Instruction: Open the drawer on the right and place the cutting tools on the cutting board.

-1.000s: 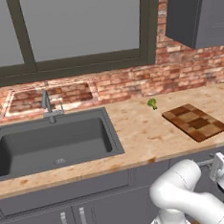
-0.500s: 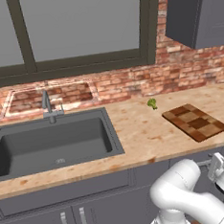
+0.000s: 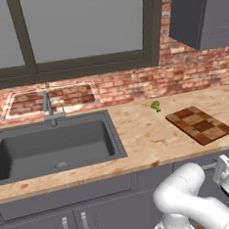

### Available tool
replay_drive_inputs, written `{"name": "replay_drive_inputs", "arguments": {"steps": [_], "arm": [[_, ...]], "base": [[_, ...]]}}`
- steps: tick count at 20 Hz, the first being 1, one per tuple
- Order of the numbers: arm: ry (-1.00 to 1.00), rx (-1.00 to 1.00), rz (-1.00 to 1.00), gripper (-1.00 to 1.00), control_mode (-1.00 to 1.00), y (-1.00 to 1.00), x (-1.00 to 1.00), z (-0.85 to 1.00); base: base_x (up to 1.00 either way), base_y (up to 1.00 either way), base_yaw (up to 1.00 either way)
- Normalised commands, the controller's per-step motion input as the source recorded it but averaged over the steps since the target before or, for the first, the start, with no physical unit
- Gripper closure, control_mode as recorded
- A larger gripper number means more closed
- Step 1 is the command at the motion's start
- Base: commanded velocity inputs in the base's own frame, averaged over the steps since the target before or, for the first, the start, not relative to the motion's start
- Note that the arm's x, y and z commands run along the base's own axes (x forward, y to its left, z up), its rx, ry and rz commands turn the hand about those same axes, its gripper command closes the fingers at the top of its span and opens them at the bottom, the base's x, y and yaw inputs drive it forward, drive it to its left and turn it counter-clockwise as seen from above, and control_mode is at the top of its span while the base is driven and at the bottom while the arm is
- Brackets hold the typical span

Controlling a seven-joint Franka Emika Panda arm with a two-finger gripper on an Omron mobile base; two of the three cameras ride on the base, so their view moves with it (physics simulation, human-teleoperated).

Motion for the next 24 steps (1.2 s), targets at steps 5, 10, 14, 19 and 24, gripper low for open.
{"name": "replay_drive_inputs", "arguments": {"steps": [5, 10, 14, 19, 24], "arm": [[0.0, 0.0, 0.0, 1.0, -1.0, -0.42, -0.42, 0.0], [-0.01, 0.0, 0.0, 1.0, -1.0, -0.56, -0.86, 0.0], [-0.03, 0.0, 0.0, 1.0, -1.0, -0.55, -0.99, -0.01], [-0.03, 0.0, 0.0, 1.0, -1.0, -0.33, -1.0, -0.08], [-0.04, 0.0, 0.0, 1.0, -1.0, -0.17, -1.0, -0.09]], "base": [[0.0, 0.0, 0.0], [0.0, 0.0, 0.0], [0.0, 0.0, 0.0], [0.0, 0.0, 0.0], [0.0, 0.0, 0.0]]}}
